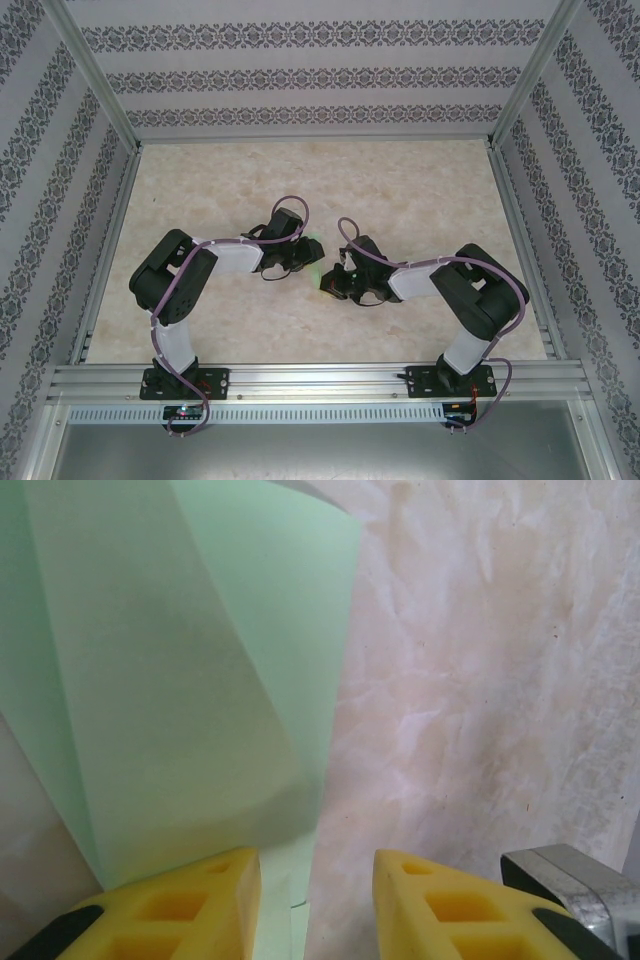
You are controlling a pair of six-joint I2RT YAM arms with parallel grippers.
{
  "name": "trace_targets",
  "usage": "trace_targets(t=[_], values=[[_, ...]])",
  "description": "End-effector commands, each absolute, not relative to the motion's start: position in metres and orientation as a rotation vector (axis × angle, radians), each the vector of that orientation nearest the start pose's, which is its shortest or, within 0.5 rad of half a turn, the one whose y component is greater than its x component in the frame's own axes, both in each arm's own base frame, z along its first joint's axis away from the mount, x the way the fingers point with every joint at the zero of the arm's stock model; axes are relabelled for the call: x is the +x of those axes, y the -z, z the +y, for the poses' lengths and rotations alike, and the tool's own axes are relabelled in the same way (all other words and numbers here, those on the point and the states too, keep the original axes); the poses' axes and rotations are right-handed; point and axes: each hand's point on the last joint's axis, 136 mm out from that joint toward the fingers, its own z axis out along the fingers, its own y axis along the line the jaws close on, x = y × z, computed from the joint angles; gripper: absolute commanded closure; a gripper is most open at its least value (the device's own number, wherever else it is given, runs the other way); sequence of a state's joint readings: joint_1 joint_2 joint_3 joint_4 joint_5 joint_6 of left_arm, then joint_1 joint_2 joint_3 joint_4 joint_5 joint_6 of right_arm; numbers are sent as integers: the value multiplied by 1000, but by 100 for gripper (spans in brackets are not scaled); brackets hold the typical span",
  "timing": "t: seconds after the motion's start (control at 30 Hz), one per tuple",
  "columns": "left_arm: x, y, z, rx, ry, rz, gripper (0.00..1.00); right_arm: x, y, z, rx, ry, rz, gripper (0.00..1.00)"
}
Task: Fold a paper plane with a square sheet of paper (pick it up from the middle)
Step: Fold the wing for the fifth time at the center of the table.
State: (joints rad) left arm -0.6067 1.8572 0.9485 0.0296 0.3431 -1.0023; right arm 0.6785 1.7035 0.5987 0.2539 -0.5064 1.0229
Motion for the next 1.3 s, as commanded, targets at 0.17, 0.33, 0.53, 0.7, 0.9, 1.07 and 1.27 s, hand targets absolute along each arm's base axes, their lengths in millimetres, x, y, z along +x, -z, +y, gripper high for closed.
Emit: trace_targets(t=[0.17,0.33,0.53,0.7,0.9,1.07,1.27], values=[[331,-11,-290,-395,955,2752,64,199,3,285,146,-1232,2897,95],[330,-9,-289,-399,947,2763,64,193,0,281,79,-1163,2944,95],[331,-10,-290,-393,950,2763,64,199,-17,282,71,-1171,2894,95],[330,-10,-291,-383,958,2764,64,225,-67,304,37,-1278,2709,94],[330,-10,-293,-386,973,2763,64,254,-71,321,98,-1287,2641,94],[330,-10,-294,-387,981,2764,64,268,-55,326,173,-1294,2620,94],[330,-11,-295,-383,991,2761,64,272,-27,313,244,-1168,2673,95]])
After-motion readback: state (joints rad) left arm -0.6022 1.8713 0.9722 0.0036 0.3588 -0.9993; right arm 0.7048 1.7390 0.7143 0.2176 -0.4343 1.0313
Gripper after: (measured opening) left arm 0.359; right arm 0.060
